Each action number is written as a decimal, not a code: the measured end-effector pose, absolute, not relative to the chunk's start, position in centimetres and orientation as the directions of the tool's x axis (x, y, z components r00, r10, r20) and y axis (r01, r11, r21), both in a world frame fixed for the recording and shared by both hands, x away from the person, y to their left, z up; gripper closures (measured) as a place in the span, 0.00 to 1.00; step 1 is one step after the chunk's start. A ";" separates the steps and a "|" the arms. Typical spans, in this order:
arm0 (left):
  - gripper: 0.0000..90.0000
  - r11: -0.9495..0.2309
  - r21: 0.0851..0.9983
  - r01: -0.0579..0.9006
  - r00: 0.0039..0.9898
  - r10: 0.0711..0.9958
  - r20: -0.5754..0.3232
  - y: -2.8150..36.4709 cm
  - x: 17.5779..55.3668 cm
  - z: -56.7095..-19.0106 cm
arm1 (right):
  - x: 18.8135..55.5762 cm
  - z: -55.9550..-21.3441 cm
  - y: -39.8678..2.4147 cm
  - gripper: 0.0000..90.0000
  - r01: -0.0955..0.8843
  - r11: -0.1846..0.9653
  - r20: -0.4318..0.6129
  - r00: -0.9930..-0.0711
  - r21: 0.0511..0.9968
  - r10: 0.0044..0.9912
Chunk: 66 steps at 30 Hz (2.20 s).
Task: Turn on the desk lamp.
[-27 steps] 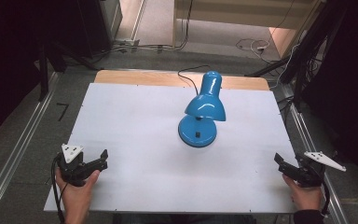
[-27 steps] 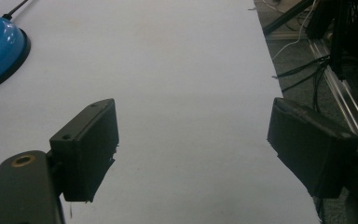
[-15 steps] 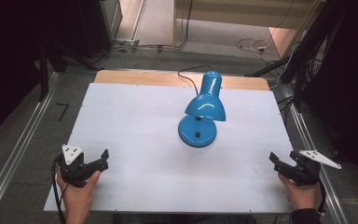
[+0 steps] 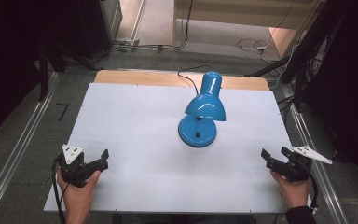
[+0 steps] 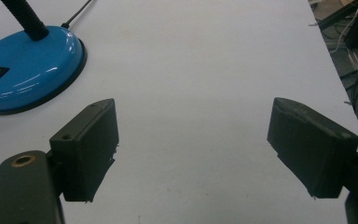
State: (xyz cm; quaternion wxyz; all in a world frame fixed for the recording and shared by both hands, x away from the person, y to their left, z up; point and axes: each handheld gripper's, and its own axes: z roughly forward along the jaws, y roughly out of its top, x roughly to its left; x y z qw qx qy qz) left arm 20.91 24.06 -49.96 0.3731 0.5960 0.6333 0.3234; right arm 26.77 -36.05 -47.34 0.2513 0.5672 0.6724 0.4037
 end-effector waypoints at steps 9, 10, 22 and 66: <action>0.05 0.083 0.857 0.508 -0.011 0.996 -0.089 24.0 20.9 -49.9 | 27.0 -47.3 -35.4 0.17 0.562 0.040 0.122 -0.247 0.826 0.961; 0.05 0.083 0.857 0.508 -0.012 0.996 -0.089 24.0 20.9 -49.9 | 27.1 -47.3 -35.3 0.17 0.562 0.040 0.123 -0.250 0.826 0.960; 0.05 0.087 0.855 0.511 -0.008 0.995 -0.096 24.1 20.9 -50.0 | 27.9 -47.3 -32.9 0.17 0.557 0.078 0.116 -0.304 0.827 0.945; 0.06 0.113 0.850 0.515 -0.016 0.992 -0.123 24.5 20.8 -50.0 | 30.2 -47.2 -26.4 0.19 0.541 0.161 0.106 -0.428 0.826 0.897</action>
